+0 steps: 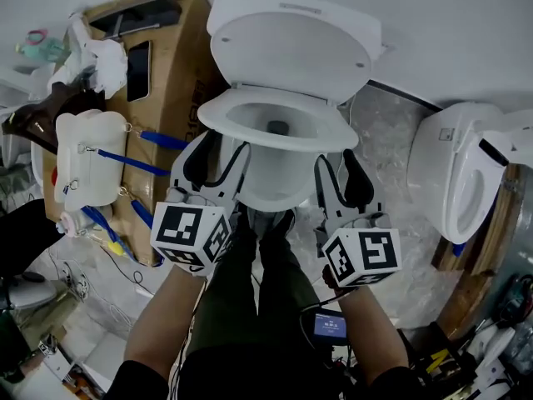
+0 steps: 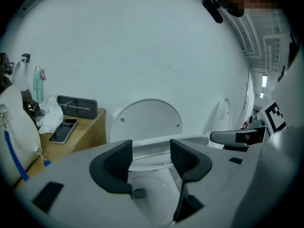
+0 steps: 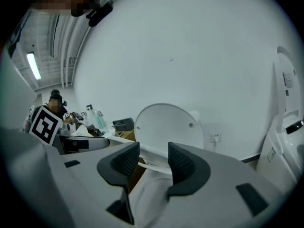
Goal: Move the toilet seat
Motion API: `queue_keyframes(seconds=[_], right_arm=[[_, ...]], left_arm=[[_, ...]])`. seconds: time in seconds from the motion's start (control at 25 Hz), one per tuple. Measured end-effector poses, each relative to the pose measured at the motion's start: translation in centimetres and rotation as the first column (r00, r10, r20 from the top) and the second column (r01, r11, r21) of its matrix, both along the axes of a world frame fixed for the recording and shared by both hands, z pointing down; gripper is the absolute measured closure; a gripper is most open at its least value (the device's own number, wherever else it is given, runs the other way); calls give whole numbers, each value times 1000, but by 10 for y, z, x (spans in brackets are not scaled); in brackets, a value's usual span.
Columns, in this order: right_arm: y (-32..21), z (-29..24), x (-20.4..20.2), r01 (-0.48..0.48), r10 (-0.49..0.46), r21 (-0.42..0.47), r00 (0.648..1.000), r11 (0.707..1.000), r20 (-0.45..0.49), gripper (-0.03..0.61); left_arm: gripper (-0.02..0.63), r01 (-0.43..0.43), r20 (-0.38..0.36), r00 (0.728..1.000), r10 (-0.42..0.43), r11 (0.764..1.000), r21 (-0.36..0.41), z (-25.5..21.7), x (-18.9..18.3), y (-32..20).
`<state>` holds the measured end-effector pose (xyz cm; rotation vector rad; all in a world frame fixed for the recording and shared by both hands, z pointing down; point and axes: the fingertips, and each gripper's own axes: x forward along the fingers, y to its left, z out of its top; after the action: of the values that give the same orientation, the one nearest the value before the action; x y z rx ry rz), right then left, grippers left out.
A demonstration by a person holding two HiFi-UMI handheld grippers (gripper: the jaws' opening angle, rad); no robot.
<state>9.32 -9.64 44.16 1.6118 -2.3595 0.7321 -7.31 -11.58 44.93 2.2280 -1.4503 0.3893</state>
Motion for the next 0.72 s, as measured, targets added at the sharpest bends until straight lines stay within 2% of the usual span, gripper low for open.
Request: queue_keyframes(seconds=[0.28,0.52,0.72], right_arm=[[-14,-1,-7,0,0,-28,1000,1000,-20,368],[-31,-5,0,-26,26,26,1000,999,1,367],[-51,-9,0,-42,41,61,999,997,7,367]], left_arm=[[371,41,-25,999,-41,999,8,-7,4,-10],[374,18,-42,999,-16,999,50,-11,8,-28],[377,27,-88,996,-21,997,78,-16,5,-48]])
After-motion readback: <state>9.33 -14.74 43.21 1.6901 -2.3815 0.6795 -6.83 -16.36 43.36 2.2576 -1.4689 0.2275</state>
